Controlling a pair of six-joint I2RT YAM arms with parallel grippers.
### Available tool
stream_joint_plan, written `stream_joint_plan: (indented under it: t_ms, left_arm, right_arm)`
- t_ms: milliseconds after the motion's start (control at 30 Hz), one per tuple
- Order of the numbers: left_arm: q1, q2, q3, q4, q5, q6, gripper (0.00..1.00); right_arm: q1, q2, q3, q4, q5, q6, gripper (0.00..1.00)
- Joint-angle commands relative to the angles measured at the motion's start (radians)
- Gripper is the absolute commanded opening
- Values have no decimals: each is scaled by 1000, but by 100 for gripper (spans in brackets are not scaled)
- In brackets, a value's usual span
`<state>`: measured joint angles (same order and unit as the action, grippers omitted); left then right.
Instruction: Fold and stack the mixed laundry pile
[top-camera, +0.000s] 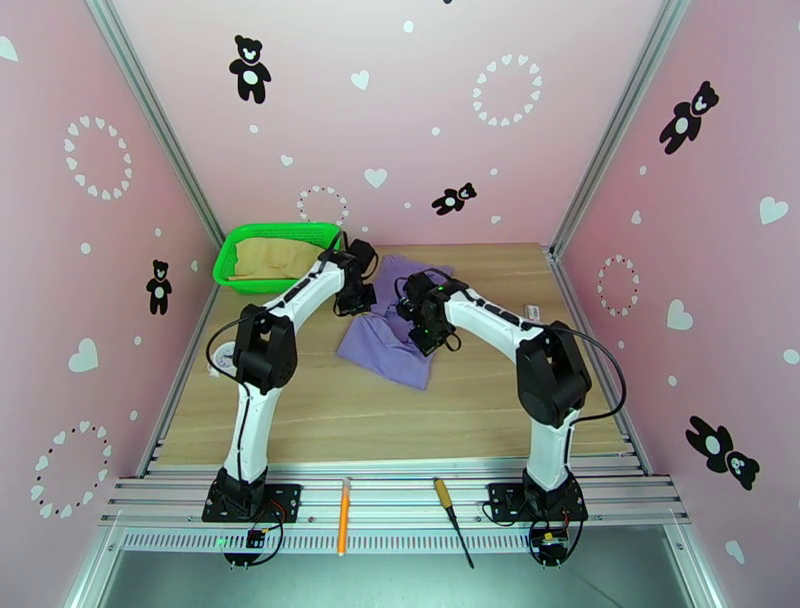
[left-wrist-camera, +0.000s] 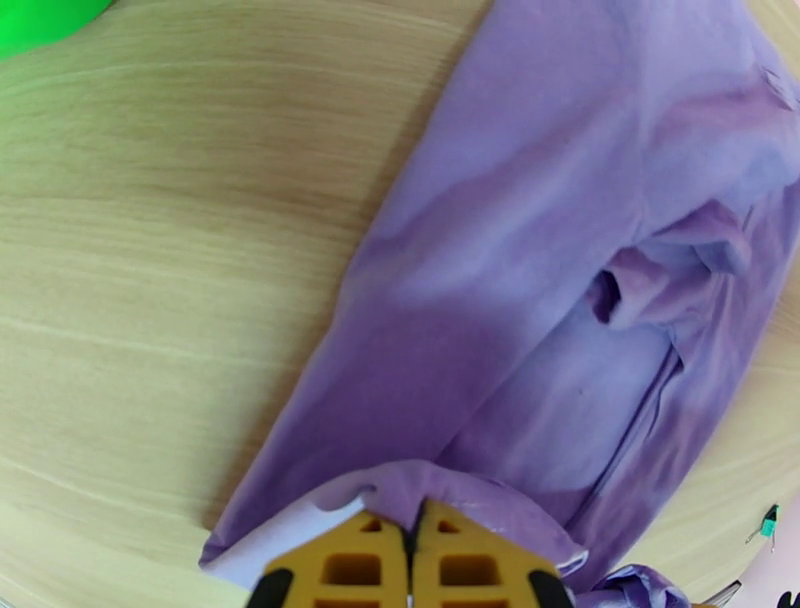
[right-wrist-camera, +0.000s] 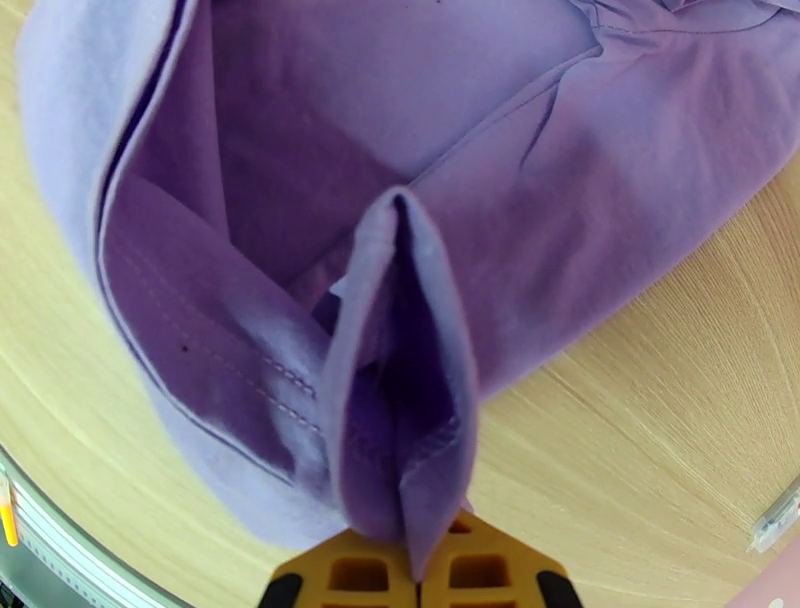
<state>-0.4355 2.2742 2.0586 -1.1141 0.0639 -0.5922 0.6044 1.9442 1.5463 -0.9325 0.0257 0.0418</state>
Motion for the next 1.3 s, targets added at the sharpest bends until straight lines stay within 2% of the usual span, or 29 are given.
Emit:
stream_joint_plan:
  t_ms: [0,67,133,167,233,333,433,600,667,767,833,900,933,1033,1167,1200,1267]
  left_arm:
    - [9,43,59,-41,-10,19,0]
    - [10,66,80,-44,-5,17,0]
    - [11,88,99,-49,-4,14,6]
    - [11,93,104,-52,-8,14,10]
    - [12,96,107,-54,-20,9,20]
    - [14,83,106,-53,-33,3,31]
    - [14,59,118,-60,-47,2,47]
    - [14,-3,143,-89,-98,5,66]
    - [14,-39,130,-98,-131,6,70]
    - [14,-107,58,-87,-161,8,69]
    - [14,-153,-20,-53,-147,3,58]
    - [14,-184,-90,-10,-119,-3,42]
    - [14,-190,-125,12,-101,-6,35]
    - [9,-181,-176,63,-62,-9,22]
    - [1,-133,-168,91,-38,-10,23]
    - [0,-118,-158,91,-41,-9,27]
    - [0,-91,-138,90,-51,-5,44]
  right_arm:
    - [-6,43,32,-15,23,2,0]
    - [-10,57,33,-8,35,16,0]
    - [-17,67,34,0,47,37,2]
    - [-21,68,34,4,53,48,6]
    - [-27,67,35,15,60,69,20]
    - [-33,53,37,24,69,92,33]
    - [-42,27,49,22,76,107,37]
    - [-46,-40,72,5,85,126,44]
    - [-46,-70,72,3,77,132,48]
    - [-46,-103,54,13,46,141,50]
    - [-46,-118,15,40,8,145,47]
    - [-46,-111,-14,69,-29,152,39]
    - [-46,-96,-22,83,-50,157,29]
    - [-46,-38,-16,125,-90,174,13]
    - [-46,43,36,136,-76,182,7]
    - [-46,62,50,134,-68,183,7]
    - [-46,96,70,133,-57,188,7]
